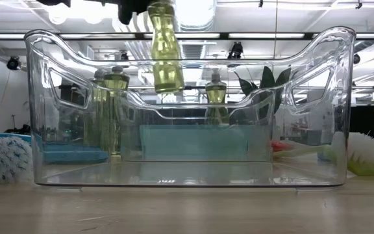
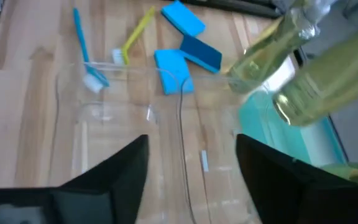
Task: Pick & Place Kitchen Sink Supplies
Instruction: Put the transparent soap dispenser into the blue bin
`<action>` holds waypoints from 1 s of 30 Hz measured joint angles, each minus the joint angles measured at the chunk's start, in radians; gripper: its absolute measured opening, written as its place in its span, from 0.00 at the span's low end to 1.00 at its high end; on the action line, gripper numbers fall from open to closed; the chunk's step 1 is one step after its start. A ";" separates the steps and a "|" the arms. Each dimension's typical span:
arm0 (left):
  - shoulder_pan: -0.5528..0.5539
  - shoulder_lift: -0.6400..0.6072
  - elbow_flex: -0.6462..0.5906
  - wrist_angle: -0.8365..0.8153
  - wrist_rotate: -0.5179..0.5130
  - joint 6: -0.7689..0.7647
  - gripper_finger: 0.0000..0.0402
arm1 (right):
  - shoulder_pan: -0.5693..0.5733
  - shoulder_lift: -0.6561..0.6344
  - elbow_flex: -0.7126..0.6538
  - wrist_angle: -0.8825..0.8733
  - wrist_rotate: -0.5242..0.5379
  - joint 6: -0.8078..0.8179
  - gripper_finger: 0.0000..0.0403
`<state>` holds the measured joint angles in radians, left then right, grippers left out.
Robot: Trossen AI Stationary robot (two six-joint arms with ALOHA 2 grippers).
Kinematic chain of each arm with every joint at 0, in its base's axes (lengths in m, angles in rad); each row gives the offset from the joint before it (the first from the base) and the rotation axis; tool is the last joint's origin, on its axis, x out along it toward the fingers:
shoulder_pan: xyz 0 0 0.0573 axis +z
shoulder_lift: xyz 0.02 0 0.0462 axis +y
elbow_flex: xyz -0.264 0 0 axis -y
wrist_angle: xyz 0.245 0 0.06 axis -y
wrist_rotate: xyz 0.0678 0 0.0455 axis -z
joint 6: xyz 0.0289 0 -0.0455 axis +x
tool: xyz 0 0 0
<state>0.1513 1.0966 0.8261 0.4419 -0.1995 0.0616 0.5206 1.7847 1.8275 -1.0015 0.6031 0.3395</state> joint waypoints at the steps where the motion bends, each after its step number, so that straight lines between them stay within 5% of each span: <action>1: 0.013 0.015 0.008 -0.004 0.001 -0.008 0.26 | 0.015 0.000 0.000 0.002 0.017 -0.006 0.51; 11: 0.110 0.110 0.041 -0.005 0.049 -0.056 0.26 | 0.096 -0.032 -0.069 -0.023 0.084 0.036 0.04; 18: 0.179 0.155 0.043 0.025 0.050 -0.090 0.26 | 0.159 -0.087 -0.207 0.043 0.188 0.111 0.02; 30: 0.275 0.301 0.081 0.087 0.049 -0.101 0.26 | 0.210 -0.315 -0.590 0.506 0.237 0.018 0.02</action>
<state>0.4259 1.3971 0.9071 0.5289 -0.1507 -0.0391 0.7303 1.4698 1.2372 -0.4958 0.8402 0.3575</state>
